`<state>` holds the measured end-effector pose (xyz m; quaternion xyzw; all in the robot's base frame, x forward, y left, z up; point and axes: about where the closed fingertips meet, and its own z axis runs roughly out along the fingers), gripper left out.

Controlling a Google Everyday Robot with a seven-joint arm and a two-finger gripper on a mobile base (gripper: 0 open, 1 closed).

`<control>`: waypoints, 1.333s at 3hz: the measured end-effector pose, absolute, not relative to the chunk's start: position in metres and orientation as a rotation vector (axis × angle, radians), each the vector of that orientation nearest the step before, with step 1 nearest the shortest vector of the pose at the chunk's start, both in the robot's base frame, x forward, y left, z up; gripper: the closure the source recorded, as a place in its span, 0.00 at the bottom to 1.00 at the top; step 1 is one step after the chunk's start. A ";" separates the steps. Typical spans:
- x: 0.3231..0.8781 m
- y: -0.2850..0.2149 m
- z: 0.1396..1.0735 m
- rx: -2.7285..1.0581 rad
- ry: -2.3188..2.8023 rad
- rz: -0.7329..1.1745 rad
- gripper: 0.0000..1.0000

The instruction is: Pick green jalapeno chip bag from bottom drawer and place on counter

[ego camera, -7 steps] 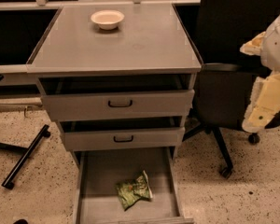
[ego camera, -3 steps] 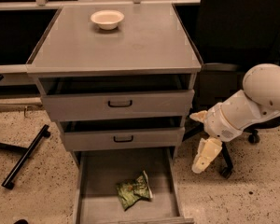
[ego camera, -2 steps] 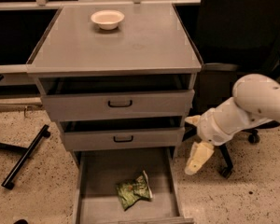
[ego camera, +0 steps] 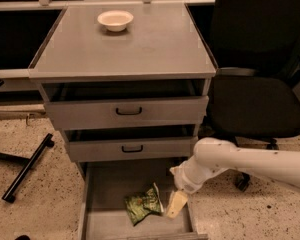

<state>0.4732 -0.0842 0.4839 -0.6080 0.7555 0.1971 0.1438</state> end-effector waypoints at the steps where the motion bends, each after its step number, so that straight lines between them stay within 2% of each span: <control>1: 0.488 -0.073 0.467 -1.706 2.164 0.537 0.00; 2: 0.487 -0.073 0.467 -1.706 2.164 0.537 0.00; 3: 0.496 -0.065 0.431 -1.703 2.119 0.569 0.00; 4: 0.530 -0.049 0.365 -1.695 2.022 0.558 0.00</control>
Offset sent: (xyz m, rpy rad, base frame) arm 0.0127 0.0123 -0.0216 0.0136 -0.0313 -0.0267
